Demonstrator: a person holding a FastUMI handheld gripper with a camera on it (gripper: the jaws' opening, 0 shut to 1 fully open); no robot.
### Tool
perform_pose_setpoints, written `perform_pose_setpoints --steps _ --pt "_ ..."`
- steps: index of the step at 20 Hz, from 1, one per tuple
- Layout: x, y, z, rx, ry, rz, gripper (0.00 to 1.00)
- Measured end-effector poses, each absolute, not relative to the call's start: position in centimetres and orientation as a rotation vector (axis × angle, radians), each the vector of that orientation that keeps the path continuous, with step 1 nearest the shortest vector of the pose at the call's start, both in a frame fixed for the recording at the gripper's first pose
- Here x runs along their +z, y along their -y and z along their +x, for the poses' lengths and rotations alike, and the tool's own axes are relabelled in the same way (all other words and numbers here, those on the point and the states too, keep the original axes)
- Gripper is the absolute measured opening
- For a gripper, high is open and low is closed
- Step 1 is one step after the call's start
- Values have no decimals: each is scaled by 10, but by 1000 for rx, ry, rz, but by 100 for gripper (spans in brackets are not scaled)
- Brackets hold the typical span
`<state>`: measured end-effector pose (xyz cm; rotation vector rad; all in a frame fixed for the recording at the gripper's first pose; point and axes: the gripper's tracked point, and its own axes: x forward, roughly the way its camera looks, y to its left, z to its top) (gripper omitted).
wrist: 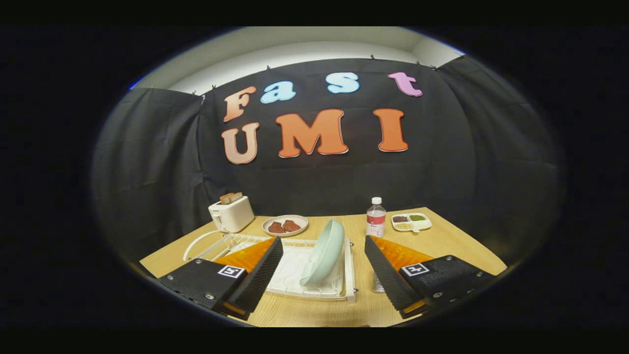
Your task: Take the plate from the dish rack, then take the spoon from the basket and place it into the plate.
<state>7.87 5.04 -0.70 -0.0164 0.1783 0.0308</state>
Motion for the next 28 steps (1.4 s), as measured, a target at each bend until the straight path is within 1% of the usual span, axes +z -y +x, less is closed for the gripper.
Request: perform_pose_setpoints --steps 4,8,9,10,11,12,13,14,15,21,24,28 --pt "-20 -50 111 0 -263 -45 99" --pt "-58 -48 138 -53 -405 -28 99" --pt "-66 -47 143 -65 -428 -35 97" --pt "-73 -47 145 -73 -453 -39 93" --pt "-81 -47 148 -81 -477 -31 86" --pt "-88 -49 151 -88 -504 -15 82" --pt "-95 -48 154 -99 -525 1 71" --pt "-101 -47 158 -116 -538 13 65" --pt "-103 -45 159 -138 -546 18 49" --pt "-91 -25 160 -276 -534 -9 26" --pt "-81 -20 160 -307 -512 -38 22" --pt "-72 -26 160 -326 -494 -111 22"
